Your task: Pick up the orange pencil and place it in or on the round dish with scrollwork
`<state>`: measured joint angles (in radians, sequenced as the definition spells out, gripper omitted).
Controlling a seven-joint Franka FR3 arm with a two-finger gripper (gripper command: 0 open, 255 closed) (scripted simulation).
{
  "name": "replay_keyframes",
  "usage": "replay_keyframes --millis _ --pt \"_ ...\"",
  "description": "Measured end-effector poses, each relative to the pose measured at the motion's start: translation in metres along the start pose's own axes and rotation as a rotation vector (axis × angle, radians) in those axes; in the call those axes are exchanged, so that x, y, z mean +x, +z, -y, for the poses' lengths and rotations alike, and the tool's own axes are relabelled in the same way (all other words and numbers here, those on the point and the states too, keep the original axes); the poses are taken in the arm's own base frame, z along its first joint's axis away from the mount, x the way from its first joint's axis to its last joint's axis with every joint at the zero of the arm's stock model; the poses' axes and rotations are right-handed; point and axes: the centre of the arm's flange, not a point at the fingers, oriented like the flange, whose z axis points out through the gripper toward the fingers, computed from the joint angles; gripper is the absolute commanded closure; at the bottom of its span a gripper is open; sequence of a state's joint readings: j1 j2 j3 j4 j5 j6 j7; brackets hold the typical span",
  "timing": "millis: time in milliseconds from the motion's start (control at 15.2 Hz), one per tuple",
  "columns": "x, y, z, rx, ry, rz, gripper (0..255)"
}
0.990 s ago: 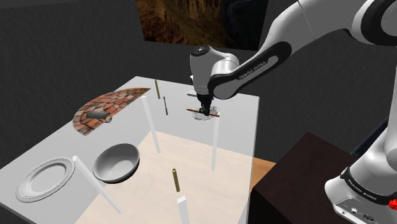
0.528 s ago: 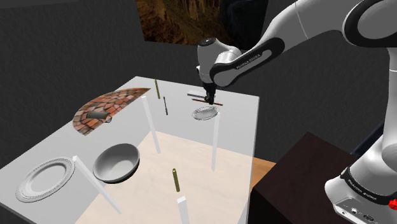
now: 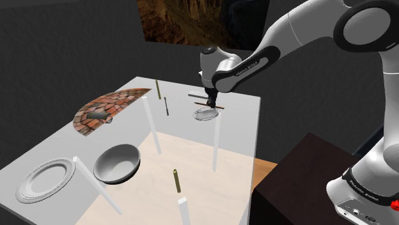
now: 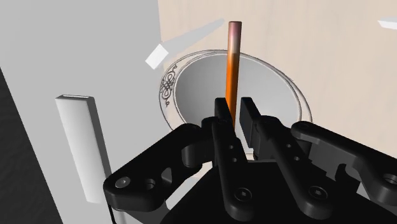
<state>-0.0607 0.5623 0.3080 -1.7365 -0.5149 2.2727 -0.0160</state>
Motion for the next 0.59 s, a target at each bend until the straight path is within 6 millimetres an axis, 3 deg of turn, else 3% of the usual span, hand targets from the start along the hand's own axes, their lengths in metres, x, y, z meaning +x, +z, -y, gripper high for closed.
replay_keyframes --millis 594 --pt "0.002 0.045 0.01 0.0 0.0 -0.001 255"
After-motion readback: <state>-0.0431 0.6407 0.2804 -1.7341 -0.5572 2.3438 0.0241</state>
